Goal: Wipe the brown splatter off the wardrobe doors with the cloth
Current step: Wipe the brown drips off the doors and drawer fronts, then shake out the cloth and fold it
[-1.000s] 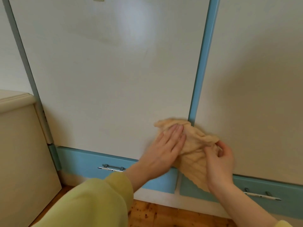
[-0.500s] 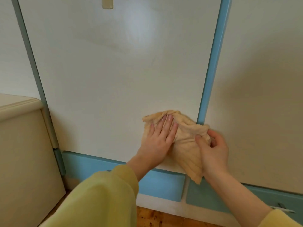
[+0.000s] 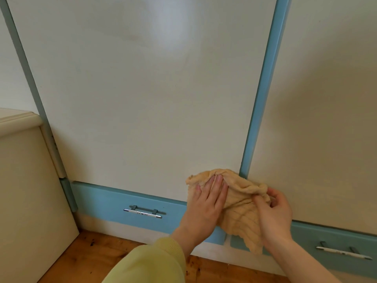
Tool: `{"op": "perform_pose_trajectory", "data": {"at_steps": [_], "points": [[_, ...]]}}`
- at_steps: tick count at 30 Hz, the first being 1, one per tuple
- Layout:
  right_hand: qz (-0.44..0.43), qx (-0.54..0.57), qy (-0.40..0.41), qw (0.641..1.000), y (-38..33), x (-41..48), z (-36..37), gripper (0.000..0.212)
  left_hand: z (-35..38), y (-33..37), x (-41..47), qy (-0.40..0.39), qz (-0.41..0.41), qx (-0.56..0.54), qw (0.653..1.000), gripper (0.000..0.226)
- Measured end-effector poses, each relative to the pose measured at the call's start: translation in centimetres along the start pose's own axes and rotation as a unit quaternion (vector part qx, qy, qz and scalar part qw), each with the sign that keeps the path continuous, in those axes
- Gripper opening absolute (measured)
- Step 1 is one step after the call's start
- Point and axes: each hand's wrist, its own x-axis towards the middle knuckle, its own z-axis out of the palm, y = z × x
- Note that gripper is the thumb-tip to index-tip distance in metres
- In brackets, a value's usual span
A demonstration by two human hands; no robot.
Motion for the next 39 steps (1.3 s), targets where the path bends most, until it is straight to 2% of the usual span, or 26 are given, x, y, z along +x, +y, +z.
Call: {"op": "perform_pose_trajectory", "data": {"at_steps": [4,9,12,15,21,24,26,29,34,37,39], "points": [[0.021,-0.012,0.027,0.999,1.4,0.6,-0.9,0.021,0.7,1.9,-0.6,-0.025,-0.006,0.008,1.0,0.058],[0.025,-0.032,0.067,0.997,2.0,1.3,-2.5,0.023,1.2,4.9,-0.7,-0.082,0.013,-0.019,0.996,0.055],[0.009,-0.052,0.079,0.995,1.5,1.4,-3.9,0.024,1.4,6.6,-0.1,-0.107,-0.009,-0.044,0.993,0.052],[-0.024,-0.063,0.072,0.995,0.6,1.3,-4.7,0.023,0.7,7.2,0.7,-0.136,-0.034,-0.049,0.989,0.059],[-0.081,-0.043,0.063,0.994,-2.2,1.1,-5.5,0.023,-2.2,6.6,2.1,-0.11,-0.02,-0.058,0.992,0.07],[-0.106,-0.024,0.042,0.993,-4.0,1.0,-6.3,0.022,-5.3,6.4,3.5,-0.099,-0.046,-0.144,0.984,0.067],[-0.13,-0.036,0.0,0.991,-5.3,0.9,-6.8,0.022,-7.6,6.1,4.9,-0.089,-0.094,-0.22,0.967,0.066],[-0.182,-0.081,-0.073,0.977,-7.3,0.6,-7.1,0.033,-10.5,5.3,7.0,-0.12,-0.172,-0.302,0.93,0.071],[-0.253,-0.187,-0.192,0.929,-11.5,-0.8,-7.6,0.029,-14.5,4.2,10.7,-0.092,-0.276,-0.415,0.862,0.059],[-0.273,-0.234,-0.229,0.905,-13.3,-1.6,-7.4,0.03,-16.2,3.4,12.3,-0.125,-0.27,-0.453,0.84,0.049],[-0.267,-0.261,-0.247,0.894,-14.7,-2.0,-7.4,0.037,-17.2,2.9,13.2,-0.164,-0.246,-0.512,0.806,0.034]]}}
